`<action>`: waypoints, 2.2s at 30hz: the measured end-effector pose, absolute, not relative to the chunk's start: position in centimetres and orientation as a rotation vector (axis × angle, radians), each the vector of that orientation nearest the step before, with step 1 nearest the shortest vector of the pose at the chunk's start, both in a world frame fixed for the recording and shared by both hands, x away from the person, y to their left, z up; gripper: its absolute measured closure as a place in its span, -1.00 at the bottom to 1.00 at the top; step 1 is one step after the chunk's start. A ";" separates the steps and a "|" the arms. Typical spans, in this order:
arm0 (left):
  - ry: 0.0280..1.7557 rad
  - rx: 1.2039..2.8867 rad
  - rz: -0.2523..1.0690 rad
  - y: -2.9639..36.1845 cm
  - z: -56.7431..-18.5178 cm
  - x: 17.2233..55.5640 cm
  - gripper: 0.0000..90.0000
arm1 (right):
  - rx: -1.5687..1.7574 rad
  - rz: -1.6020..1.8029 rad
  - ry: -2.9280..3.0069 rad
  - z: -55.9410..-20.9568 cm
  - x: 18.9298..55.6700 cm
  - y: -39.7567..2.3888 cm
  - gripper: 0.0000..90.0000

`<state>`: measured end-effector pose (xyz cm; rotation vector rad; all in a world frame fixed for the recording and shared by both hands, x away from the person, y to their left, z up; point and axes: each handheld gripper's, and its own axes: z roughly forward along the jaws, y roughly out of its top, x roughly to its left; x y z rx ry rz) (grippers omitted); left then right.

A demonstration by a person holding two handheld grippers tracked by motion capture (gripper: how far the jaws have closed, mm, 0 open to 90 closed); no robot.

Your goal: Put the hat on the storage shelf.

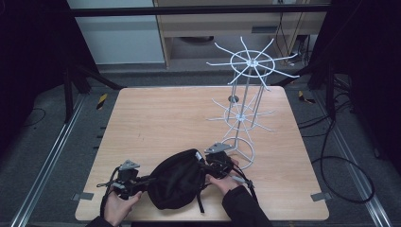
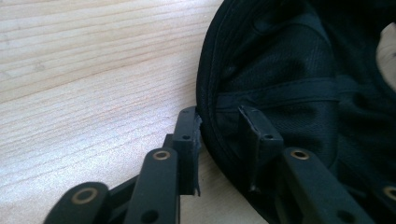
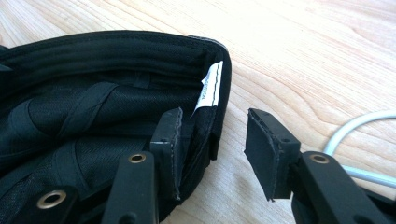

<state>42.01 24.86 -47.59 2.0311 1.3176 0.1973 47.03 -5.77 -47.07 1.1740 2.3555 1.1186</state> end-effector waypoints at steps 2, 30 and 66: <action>1.320 2.030 0.199 24.9 -47.6 42.0 0.65 | 1.165 1.120 2.363 -47.2 47.3 -5.6 0.30; 1.348 1.829 0.433 24.6 -46.7 46.7 0.83 | 0.747 1.406 2.312 -42.6 42.3 -3.4 0.79; 1.220 1.878 0.225 20.0 -44.6 44.2 0.01 | 0.821 1.289 2.412 -47.0 40.9 -3.6 0.79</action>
